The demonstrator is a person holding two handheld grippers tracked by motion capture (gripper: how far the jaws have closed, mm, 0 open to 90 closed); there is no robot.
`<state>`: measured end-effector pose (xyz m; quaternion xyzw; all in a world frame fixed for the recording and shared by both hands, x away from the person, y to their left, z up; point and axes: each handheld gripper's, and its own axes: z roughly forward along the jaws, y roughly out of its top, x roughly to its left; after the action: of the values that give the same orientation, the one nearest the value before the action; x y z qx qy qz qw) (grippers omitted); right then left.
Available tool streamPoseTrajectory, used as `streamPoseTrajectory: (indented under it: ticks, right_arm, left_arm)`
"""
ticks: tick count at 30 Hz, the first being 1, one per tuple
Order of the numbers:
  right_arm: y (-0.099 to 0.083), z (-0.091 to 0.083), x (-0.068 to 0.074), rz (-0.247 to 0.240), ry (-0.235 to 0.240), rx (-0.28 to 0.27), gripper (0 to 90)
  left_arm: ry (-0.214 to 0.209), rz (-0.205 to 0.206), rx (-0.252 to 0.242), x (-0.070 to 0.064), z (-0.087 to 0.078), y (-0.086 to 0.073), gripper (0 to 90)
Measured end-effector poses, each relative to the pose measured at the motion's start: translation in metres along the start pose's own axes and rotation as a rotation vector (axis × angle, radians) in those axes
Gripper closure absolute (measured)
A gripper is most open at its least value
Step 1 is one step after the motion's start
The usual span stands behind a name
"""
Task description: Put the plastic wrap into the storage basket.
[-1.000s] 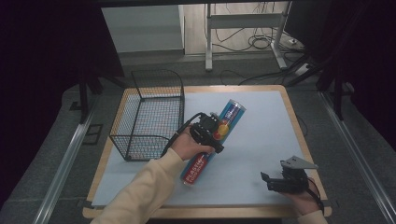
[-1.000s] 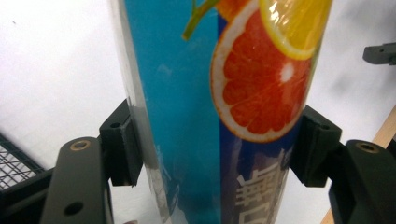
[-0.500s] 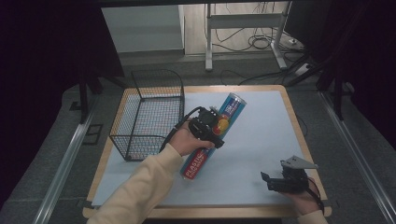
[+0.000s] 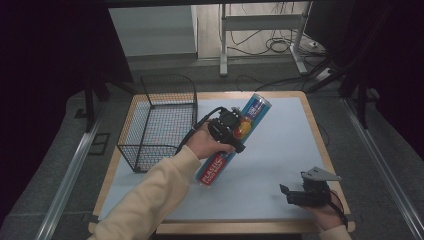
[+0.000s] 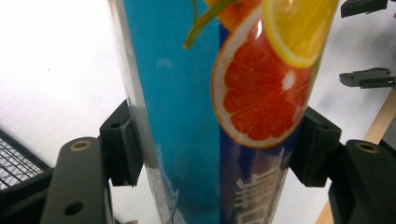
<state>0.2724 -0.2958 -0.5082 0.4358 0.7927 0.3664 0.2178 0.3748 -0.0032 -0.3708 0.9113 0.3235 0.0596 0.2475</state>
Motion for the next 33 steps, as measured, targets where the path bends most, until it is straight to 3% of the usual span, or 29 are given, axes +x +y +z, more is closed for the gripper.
streamPoseTrajectory:
  ticks: [9,15,26,33]
  right_arm:
    - [0.000,0.001,0.000,-0.001,0.002,0.005,10.3]
    - [0.000,0.001,0.000,0.003,0.004,0.006,10.3]
    - [-0.001,0.001,-0.003,0.012,0.003,0.013,10.3]
    - [-0.001,0.003,-0.004,0.015,0.000,0.018,10.3]
  left_arm:
    - [0.006,-0.004,-0.022,0.009,-0.006,0.014,32.0]
    - [0.001,0.000,-0.032,0.016,-0.015,0.032,32.0]
    - [0.043,0.011,-0.036,0.034,-0.032,0.052,32.0]
    - [0.062,-0.011,-0.054,0.047,-0.042,0.055,32.0]
